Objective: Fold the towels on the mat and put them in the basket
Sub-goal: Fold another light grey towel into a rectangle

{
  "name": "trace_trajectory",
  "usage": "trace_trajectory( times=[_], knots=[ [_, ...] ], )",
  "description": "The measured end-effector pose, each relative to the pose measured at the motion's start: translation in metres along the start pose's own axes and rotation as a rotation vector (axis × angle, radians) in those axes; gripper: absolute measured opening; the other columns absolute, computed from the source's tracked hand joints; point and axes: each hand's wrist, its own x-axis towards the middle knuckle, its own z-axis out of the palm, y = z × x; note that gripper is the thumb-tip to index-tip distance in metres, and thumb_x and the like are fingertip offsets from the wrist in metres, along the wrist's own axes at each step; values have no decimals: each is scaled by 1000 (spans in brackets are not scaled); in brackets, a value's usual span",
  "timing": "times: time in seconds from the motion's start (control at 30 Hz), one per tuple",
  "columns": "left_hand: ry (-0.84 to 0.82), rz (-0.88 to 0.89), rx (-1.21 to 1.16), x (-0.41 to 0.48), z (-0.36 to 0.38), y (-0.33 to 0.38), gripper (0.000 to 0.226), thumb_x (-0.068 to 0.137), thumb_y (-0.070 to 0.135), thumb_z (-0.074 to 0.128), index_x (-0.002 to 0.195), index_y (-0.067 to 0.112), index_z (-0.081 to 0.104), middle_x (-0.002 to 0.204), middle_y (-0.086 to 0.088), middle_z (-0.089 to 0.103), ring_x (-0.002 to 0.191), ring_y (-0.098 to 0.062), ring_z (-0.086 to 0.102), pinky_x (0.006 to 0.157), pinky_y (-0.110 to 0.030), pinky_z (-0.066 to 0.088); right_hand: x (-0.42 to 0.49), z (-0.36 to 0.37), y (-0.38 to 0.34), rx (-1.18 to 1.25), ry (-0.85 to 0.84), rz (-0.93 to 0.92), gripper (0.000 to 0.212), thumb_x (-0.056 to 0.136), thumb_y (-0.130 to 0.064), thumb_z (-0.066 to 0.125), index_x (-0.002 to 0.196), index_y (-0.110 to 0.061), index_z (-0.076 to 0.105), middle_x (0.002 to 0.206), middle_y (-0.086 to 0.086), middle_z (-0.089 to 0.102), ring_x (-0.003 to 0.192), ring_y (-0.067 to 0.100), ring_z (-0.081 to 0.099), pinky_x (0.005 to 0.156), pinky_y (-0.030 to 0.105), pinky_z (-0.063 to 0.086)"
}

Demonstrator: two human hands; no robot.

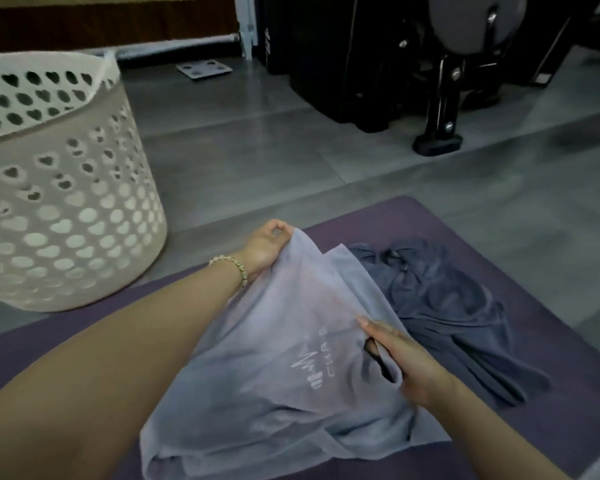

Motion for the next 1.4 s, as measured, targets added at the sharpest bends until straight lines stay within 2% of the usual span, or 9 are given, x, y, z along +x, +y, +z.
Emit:
trace_trajectory(
  times=[0.1,0.2,0.33,0.43,0.57,0.73,0.93,1.2,1.4],
  knots=[
    [39,81,-1,34,39,18,6,96,21,53,92,16,55,81,-1,55,71,-10,48,60,-6,37,6,-29,-1,230,46,-17,43,91,-35,62,80,6,60,71,25,46,73,37,48,81,39,40],
    [33,61,32,51,76,18,14,93,21,59,104,12,59,102,-15,65,89,-19,59,65,-2,37,13,-57,8,261,234,-41,43,96,-23,52,55,-11,61,51,3,53,52,14,55,64,26,44],
    [-87,-225,306,48,86,-50,79,83,42,68,144,11,29,145,-7,39,134,-25,38,109,-29,31,23,-75,39,-240,520,-48,15,87,-21,68,88,-11,57,66,0,57,58,10,54,51,12,42],
    [-146,-301,714,29,69,-102,100,75,62,65,149,14,17,154,-6,23,140,-30,24,115,-40,22,25,-76,50,-414,566,-79,28,87,-28,66,110,-18,53,98,-3,59,91,14,61,74,19,46],
    [-23,-203,957,12,45,-125,97,69,71,63,143,18,27,144,-7,32,131,-31,33,108,-41,27,25,-59,48,-753,520,-289,51,77,-46,70,118,-22,53,112,-10,50,101,12,53,88,32,44],
    [-118,-320,1034,-2,0,-133,64,72,74,57,113,24,52,120,-3,54,118,-27,41,99,-37,33,51,-45,45,-649,608,-8,84,63,-59,74,128,-16,44,125,3,49,110,29,55,91,49,47],
    [-248,-176,613,-38,-29,-131,21,88,43,61,78,26,57,84,5,59,87,-18,57,67,-19,41,59,-30,39,-910,673,79,44,85,-45,62,107,-7,64,113,15,59,107,36,54,91,40,43],
    [-379,-116,292,-106,-103,-79,14,91,43,56,91,33,65,83,21,69,77,6,64,67,-11,46,26,60,-31,-436,224,-133,27,91,-39,59,99,-15,68,97,4,72,95,22,68,83,31,53],
    [-362,-223,-54,-197,-174,-39,26,96,32,50,114,17,61,103,1,72,94,-11,68,75,-23,55,-5,190,-86,-513,-204,-88,34,89,-41,60,105,-12,67,92,5,75,84,14,72,73,23,57]
  ],
)
